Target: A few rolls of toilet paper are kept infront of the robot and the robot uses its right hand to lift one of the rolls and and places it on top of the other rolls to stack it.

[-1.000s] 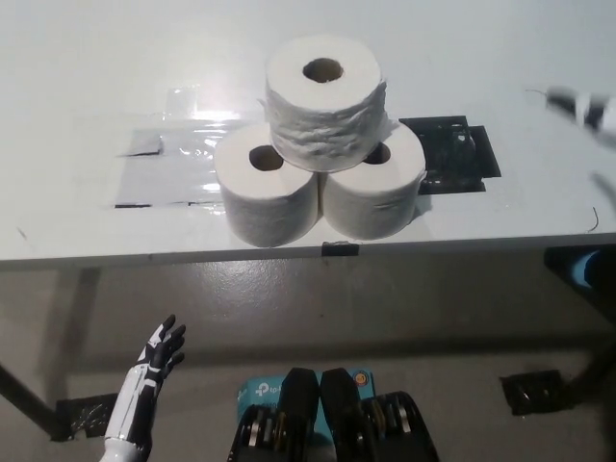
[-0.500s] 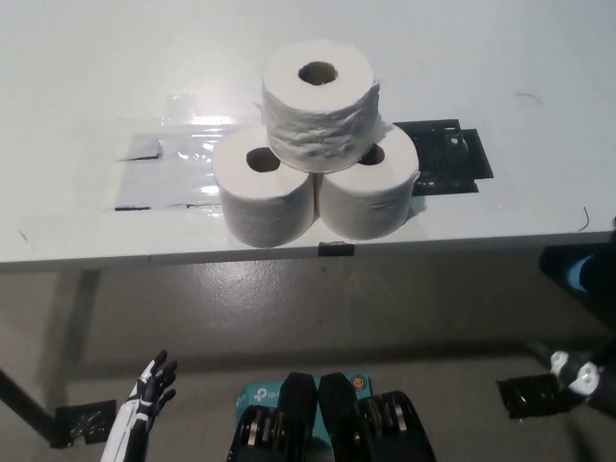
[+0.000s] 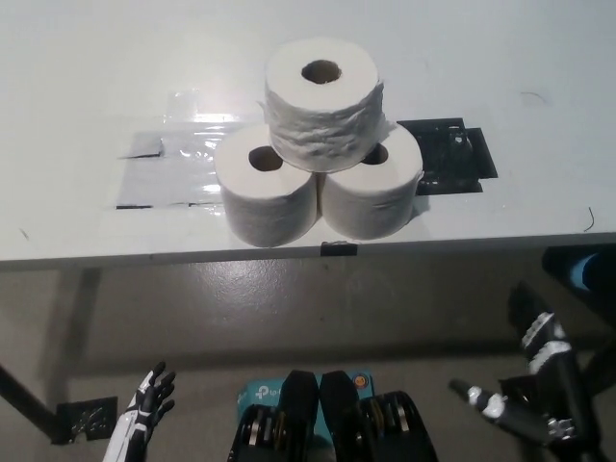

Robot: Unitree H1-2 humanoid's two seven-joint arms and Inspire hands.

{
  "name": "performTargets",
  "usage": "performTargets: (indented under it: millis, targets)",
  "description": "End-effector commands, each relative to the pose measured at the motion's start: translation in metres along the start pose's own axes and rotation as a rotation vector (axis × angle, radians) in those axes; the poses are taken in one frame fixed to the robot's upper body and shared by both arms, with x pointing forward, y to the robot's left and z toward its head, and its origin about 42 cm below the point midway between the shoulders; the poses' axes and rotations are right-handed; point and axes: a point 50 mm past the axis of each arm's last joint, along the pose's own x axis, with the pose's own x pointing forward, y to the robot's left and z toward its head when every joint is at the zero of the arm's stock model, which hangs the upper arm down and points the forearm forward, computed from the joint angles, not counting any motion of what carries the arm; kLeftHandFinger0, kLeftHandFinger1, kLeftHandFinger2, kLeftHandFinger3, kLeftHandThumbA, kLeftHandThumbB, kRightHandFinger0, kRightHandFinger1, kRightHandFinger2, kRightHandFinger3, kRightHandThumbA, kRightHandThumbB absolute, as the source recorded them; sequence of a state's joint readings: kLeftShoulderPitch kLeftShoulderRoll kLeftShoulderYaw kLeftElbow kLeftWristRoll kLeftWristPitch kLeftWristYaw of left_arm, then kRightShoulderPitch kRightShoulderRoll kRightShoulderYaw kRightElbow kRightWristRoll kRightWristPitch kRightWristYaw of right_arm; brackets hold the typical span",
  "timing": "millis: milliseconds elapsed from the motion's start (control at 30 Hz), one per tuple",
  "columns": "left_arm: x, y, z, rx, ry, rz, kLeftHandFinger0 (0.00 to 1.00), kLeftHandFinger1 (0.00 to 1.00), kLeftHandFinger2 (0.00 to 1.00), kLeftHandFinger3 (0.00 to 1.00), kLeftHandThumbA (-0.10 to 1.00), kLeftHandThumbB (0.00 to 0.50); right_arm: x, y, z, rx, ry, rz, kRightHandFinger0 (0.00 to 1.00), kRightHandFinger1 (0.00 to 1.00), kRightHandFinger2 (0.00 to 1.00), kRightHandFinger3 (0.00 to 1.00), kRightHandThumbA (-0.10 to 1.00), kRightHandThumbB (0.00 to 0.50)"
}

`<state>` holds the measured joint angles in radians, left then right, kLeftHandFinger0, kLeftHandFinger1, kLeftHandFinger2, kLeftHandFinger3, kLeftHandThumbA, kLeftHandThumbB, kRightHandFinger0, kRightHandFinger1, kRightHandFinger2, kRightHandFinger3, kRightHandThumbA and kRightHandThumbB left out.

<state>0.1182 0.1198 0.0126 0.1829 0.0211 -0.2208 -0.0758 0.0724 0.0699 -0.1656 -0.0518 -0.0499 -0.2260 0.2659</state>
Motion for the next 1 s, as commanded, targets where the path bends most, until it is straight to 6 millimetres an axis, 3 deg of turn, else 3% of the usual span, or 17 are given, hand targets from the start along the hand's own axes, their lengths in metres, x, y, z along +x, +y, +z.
performTargets:
  millis: [0, 300, 400, 467, 767, 967]
  targets:
    - [-0.005, 0.01, 0.008, 0.0, -0.082, 0.016, 1.0, 1.0, 1.0, 1.0, 1.0, 0.139, 0.005, 0.014, -0.01, -0.011, -0.129, -0.037, 1.0, 1.0, 1.0, 1.0, 1.0, 0.181]
    - [-0.007, 0.011, 0.007, 0.004, -0.079, 0.01, 1.0, 1.0, 1.0, 1.0, 1.0, 0.14, -0.001, 0.01, -0.035, -0.009, -0.056, -0.039, 1.0, 1.0, 1.0, 1.0, 1.0, 0.149]
    - [-0.007, 0.011, 0.008, 0.006, -0.082, 0.01, 1.0, 1.0, 1.0, 1.0, 1.0, 0.137, -0.001, 0.008, -0.037, -0.012, -0.049, -0.046, 1.0, 1.0, 1.0, 1.0, 1.0, 0.163]
    - [-0.007, 0.012, 0.009, 0.005, -0.084, 0.01, 1.0, 1.0, 1.0, 1.0, 1.0, 0.135, -0.002, 0.008, -0.038, -0.018, -0.045, -0.047, 1.0, 1.0, 1.0, 1.0, 1.0, 0.14]
    - [-0.004, 0.012, 0.011, 0.006, -0.083, 0.009, 1.0, 1.0, 1.0, 1.0, 1.0, 0.152, -0.001, 0.006, -0.041, -0.028, -0.034, -0.048, 1.0, 1.0, 1.0, 1.0, 1.0, 0.12]
    - [-0.004, 0.012, 0.011, 0.008, -0.087, 0.009, 1.0, 1.0, 1.0, 1.0, 1.0, 0.121, -0.001, 0.006, -0.041, -0.033, -0.033, -0.047, 1.0, 1.0, 1.0, 1.0, 1.0, 0.101]
